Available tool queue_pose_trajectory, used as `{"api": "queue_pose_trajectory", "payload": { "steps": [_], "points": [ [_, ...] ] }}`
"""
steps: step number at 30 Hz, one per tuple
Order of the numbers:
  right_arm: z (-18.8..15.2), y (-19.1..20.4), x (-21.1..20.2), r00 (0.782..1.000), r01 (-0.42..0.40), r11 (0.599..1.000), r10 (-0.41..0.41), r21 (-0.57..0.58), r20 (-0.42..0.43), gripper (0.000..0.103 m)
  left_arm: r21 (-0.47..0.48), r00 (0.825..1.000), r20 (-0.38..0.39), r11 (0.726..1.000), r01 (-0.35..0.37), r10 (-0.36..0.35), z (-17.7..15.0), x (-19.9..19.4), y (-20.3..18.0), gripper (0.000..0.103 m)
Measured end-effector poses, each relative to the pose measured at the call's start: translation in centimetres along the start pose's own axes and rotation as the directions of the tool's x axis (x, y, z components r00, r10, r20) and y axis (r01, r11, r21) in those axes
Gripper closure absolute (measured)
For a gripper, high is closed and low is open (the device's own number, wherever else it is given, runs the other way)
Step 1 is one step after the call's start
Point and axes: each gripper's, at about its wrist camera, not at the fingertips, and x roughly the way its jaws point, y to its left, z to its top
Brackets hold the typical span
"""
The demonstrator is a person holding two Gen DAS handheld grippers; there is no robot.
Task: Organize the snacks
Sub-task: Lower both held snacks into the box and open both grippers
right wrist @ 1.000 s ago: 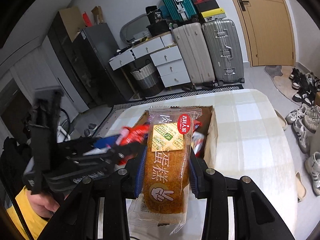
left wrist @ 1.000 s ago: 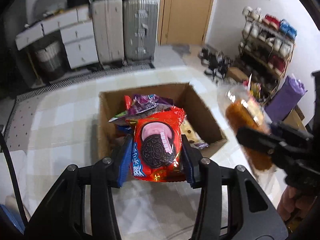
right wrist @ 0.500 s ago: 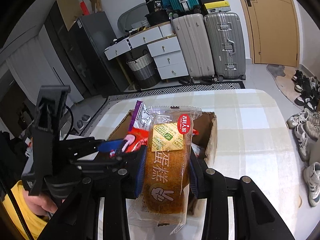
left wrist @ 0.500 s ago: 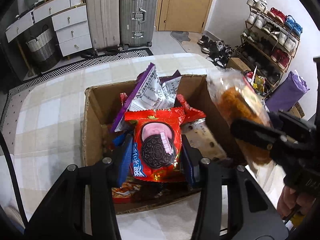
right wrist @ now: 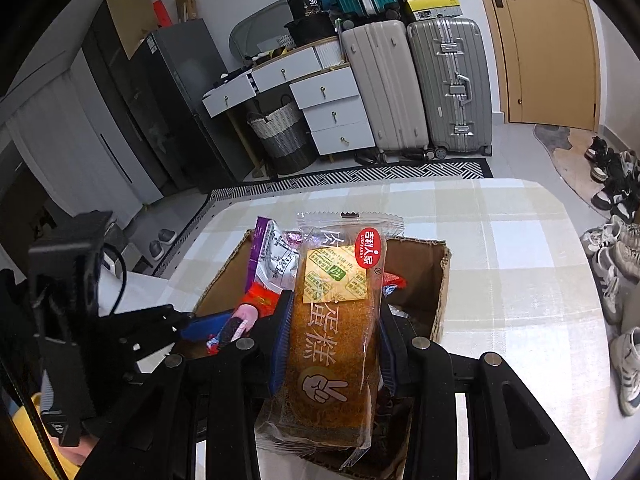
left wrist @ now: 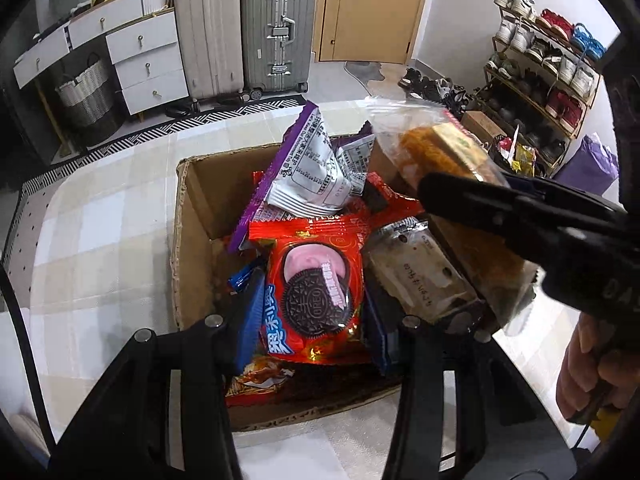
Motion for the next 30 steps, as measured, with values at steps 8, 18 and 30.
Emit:
{"api": "queue_pose_trajectory", "payload": {
  "steps": [8,18,30],
  "points": [
    [-0.3,-0.5,0.7,1.0,0.007,1.0,-0.007,0.024,-0.008,0.066,0.001,1.0,0.008,1.0,0.003,-0.003,-0.4,-0.4,-0.2,0.061],
    [-0.6,-0.7,1.1,1.0,-0.003,0.999,0.003,0.044,-0.016,0.066,0.026,0.999,0.04,1.0,0.008,-0.009,-0.9,-2.5,-2.2,0.061],
    [-0.5,-1.7,1.2,1.0,0.0,0.994,0.0,0.109,-0.001,0.066,-0.026,0.995,0.095,1.0,0.001,0.001,-0.6,-6.6,-1.2,0.06]
  ]
}}
